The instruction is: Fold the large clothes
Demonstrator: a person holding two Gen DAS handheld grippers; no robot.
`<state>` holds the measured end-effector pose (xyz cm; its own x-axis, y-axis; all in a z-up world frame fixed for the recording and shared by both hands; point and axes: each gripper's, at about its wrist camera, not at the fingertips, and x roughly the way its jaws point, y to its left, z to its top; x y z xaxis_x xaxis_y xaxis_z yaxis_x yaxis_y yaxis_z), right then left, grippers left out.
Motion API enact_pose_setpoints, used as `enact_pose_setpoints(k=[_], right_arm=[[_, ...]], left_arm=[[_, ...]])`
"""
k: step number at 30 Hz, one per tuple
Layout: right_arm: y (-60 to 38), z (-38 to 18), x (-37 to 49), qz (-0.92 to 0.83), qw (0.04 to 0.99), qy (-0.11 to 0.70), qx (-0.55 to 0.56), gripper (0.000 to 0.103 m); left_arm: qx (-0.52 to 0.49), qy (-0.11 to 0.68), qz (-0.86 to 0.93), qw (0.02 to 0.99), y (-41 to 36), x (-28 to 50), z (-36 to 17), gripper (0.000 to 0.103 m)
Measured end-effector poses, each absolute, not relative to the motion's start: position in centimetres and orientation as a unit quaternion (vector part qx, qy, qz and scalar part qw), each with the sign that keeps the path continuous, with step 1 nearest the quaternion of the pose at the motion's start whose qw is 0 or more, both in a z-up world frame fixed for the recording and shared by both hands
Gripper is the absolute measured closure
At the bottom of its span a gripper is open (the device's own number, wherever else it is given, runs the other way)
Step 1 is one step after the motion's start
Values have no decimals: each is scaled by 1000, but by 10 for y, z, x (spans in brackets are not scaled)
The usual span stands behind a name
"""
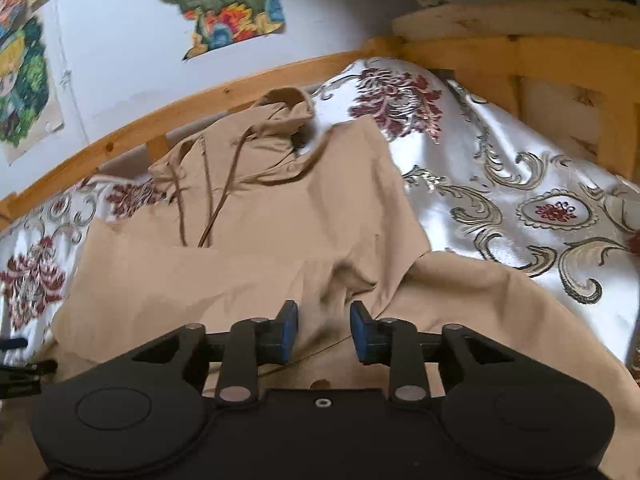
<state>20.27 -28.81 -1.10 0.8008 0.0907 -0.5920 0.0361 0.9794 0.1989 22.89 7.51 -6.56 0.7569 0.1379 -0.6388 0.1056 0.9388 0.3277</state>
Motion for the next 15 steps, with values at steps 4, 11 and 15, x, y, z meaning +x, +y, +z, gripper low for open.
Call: enact_pose_setpoints(k=[4, 11, 15], right_arm=[[-293, -27, 213, 14, 937, 329, 116, 40], [-291, -54, 224, 41, 927, 354, 118, 68], [-287, -53, 224, 47, 936, 335, 98, 79]], left_arm=[[125, 336, 22, 934, 86, 231, -54, 25], [59, 345, 42, 936, 92, 263, -50, 43], [-36, 322, 31, 945, 112, 262, -44, 42]])
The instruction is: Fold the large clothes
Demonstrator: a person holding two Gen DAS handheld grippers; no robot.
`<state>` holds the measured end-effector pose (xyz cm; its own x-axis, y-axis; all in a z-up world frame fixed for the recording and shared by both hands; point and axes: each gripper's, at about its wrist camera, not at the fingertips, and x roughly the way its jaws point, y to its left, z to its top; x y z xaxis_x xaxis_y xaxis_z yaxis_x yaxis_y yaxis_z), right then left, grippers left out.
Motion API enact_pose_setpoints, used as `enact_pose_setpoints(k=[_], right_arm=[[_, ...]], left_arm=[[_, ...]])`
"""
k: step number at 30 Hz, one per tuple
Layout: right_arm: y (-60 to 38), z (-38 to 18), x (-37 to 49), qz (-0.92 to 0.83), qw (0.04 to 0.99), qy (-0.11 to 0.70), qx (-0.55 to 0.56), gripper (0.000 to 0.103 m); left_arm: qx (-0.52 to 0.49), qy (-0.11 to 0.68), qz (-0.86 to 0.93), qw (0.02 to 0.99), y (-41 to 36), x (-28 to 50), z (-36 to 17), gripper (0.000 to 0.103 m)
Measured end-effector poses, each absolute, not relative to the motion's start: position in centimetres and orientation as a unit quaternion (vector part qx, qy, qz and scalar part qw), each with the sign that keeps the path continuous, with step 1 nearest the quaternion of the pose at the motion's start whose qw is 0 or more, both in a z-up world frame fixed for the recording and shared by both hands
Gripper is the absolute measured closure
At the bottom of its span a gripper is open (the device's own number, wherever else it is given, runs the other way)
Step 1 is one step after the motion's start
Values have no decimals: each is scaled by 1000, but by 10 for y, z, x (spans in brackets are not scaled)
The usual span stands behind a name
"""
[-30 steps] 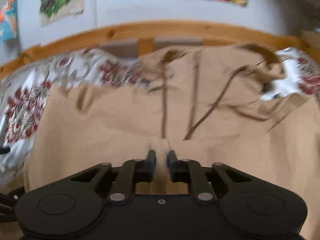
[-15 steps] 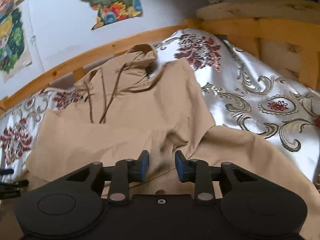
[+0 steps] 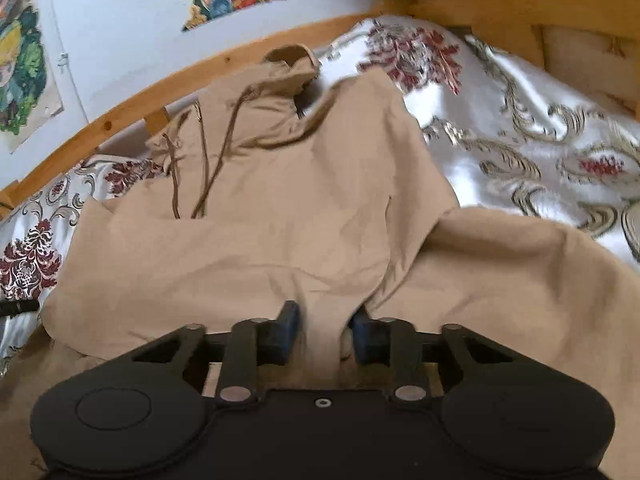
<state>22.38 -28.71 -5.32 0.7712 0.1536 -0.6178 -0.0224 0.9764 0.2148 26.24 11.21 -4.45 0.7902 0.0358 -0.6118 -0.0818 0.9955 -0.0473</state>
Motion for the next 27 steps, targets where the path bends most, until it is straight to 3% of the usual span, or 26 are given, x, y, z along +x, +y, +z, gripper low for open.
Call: enact_pose_setpoints(k=[4, 5, 6, 7, 11, 14, 16, 18, 20, 22, 24, 27], right_arm=[[-285, -57, 220, 42, 939, 329, 93, 79], [-285, -57, 218, 40, 939, 329, 96, 79], [-285, -56, 216, 37, 939, 328, 96, 80], [-284, -53, 214, 37, 940, 327, 94, 82], [-284, -35, 203, 40, 935, 335, 106, 90], [-279, -32, 200, 33, 930, 353, 97, 90], [-277, -41, 205, 36, 920, 382, 84, 90], [-282, -46, 205, 38, 913, 394, 102, 88], [-287, -42, 204, 36, 910, 397, 114, 82], [-290, -36, 197, 31, 918, 380, 110, 77], [-291, -33, 190, 29, 931, 353, 88, 67], [-287, -38, 189, 39, 953, 300, 36, 54]], left_arm=[[-16, 375, 70, 924, 115, 293, -61, 45], [-22, 385, 68, 920, 116, 298, -65, 57], [-35, 389, 59, 919, 116, 301, -68, 75], [-47, 391, 51, 918, 115, 302, -68, 86], [-24, 375, 91, 922, 99, 295, -58, 90], [-9, 389, 111, 915, 91, 301, -56, 91], [6, 402, 113, 909, 87, 306, -59, 90], [9, 388, 127, 913, 83, 305, -56, 81], [-12, 371, 161, 915, 85, 300, -49, 79], [-44, 351, 170, 920, 88, 299, -37, 68], [-57, 333, 175, 925, 87, 303, -25, 46], [-50, 319, 168, 931, 80, 317, -13, 43]])
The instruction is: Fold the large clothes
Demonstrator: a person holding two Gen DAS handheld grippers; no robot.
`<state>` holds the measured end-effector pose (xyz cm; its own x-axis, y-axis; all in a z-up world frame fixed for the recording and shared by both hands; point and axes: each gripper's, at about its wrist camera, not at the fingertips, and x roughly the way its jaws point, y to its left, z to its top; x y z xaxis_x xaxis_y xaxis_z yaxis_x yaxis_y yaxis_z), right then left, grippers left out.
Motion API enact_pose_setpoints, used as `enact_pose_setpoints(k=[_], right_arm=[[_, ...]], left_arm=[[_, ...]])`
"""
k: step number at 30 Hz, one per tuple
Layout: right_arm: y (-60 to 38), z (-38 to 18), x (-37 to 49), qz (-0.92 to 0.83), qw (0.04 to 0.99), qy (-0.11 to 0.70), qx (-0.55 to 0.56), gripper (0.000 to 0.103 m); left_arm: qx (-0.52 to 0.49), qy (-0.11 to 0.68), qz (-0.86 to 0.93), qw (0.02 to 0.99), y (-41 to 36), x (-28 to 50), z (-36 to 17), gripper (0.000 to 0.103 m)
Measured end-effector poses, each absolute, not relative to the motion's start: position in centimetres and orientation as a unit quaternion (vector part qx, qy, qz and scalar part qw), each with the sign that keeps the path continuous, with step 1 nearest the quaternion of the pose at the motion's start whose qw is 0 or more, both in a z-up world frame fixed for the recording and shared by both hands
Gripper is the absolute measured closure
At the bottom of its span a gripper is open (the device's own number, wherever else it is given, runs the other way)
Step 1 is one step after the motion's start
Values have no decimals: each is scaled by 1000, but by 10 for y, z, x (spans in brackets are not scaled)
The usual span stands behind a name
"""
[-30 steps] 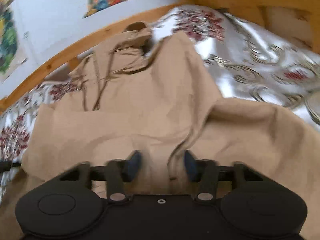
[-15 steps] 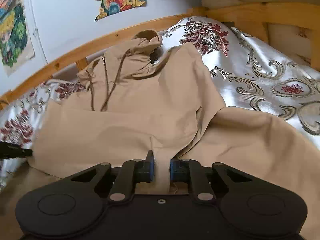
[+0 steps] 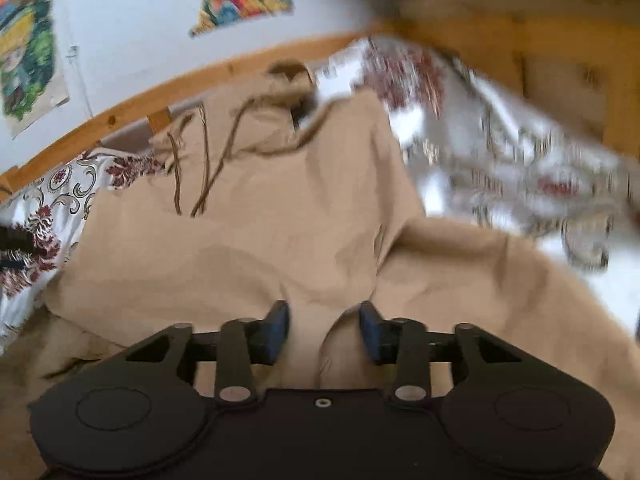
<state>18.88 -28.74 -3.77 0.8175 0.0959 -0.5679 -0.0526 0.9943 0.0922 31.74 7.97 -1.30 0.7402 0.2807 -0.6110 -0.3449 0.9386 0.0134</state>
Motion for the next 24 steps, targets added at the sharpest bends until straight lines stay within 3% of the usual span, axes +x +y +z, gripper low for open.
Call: enact_pose_setpoints(k=[2, 7, 16, 20, 24], right_arm=[[-287, -41, 197, 58, 961, 270, 5, 38], [-298, -37, 209, 72, 973, 221, 6, 25], [-285, -48, 230, 66, 966, 242, -58, 19], [-267, -57, 235, 48, 956, 263, -120, 11], [-264, -50, 237, 58, 954, 260, -139, 10]], left_arm=[[-26, 324, 167, 931, 72, 332, -12, 40], [14, 347, 170, 922, 61, 377, -25, 36], [111, 387, 170, 900, 34, 441, -49, 30], [154, 383, 194, 890, 33, 449, -76, 14], [146, 379, 164, 899, 39, 443, -63, 20]])
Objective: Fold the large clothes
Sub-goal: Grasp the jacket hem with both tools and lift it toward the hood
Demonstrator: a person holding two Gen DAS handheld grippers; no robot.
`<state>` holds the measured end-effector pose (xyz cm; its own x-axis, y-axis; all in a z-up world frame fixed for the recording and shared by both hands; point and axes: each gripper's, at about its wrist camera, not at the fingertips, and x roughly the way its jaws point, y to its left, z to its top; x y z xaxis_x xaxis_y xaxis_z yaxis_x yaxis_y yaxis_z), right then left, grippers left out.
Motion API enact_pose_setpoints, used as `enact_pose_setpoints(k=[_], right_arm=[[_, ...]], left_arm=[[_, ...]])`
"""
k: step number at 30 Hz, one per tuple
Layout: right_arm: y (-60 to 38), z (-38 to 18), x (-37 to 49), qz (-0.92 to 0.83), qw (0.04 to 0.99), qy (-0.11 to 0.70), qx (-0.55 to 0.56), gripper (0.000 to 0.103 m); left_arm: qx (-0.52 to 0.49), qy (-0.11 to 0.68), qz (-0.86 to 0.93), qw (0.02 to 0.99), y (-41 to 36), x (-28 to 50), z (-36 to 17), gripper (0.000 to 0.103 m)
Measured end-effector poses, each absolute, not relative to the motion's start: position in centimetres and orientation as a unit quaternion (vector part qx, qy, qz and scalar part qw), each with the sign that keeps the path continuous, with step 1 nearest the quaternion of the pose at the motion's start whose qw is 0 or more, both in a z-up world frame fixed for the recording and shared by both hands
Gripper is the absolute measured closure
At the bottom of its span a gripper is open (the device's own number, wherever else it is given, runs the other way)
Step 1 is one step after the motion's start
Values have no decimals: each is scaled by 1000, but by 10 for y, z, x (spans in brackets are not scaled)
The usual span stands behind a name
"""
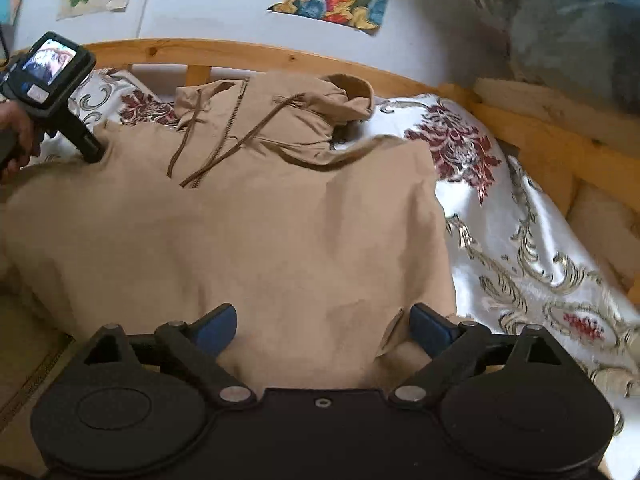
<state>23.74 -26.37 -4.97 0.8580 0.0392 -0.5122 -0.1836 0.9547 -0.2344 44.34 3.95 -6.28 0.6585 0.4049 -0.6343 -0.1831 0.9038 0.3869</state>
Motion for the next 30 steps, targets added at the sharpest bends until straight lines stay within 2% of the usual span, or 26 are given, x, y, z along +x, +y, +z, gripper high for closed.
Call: enact_pose_setpoints(k=[2, 4, 6, 10, 12, 14, 16, 20, 22, 24, 25, 26, 28, 29, 30], right_arm=[[-270, -31, 242, 52, 962, 238, -121, 8], [-278, -12, 251, 49, 970, 219, -93, 1], [-287, 5, 267, 47, 974, 209, -69, 1], [-307, 35, 317, 65, 972, 224, -18, 1], [-314, 50, 356, 76, 967, 243, 3, 5], [-314, 60, 392, 87, 963, 256, 5, 15], [-313, 61, 432, 90, 964, 249, -7, 20], [-309, 54, 494, 82, 962, 260, -3, 29], [-304, 47, 516, 74, 963, 260, -6, 30], [-299, 38, 534, 70, 961, 268, -1, 33], [-298, 34, 540, 69, 960, 272, 4, 38], [-296, 30, 544, 66, 960, 272, 11, 53], [-291, 24, 542, 62, 964, 259, 22, 74], [-286, 21, 541, 60, 966, 251, 16, 83], [-279, 20, 537, 58, 970, 238, -1, 86]], left_arm=[[126, 370, 144, 909, 43, 443, -44, 19], [109, 349, 124, 922, 43, 446, -25, 15], [97, 320, 93, 938, 37, 452, -8, 9], [57, 264, 23, 963, 23, 465, 19, 9], [30, 250, -8, 968, 18, 474, 25, 9], [24, 261, 2, 965, 13, 490, 25, 9], [19, 280, 19, 959, 13, 507, 18, 9], [18, 299, 37, 953, 22, 529, 3, 10], [0, 296, 45, 954, 29, 537, 2, 11], [-28, 300, 27, 953, 37, 548, 2, 21], [-38, 304, 14, 952, 39, 553, 1, 24], [-45, 313, 1, 949, 40, 559, -1, 30], [-53, 333, -14, 941, 39, 568, -6, 59], [-54, 340, -20, 939, 38, 569, -9, 94], [-50, 344, -21, 937, 35, 568, -11, 100]])
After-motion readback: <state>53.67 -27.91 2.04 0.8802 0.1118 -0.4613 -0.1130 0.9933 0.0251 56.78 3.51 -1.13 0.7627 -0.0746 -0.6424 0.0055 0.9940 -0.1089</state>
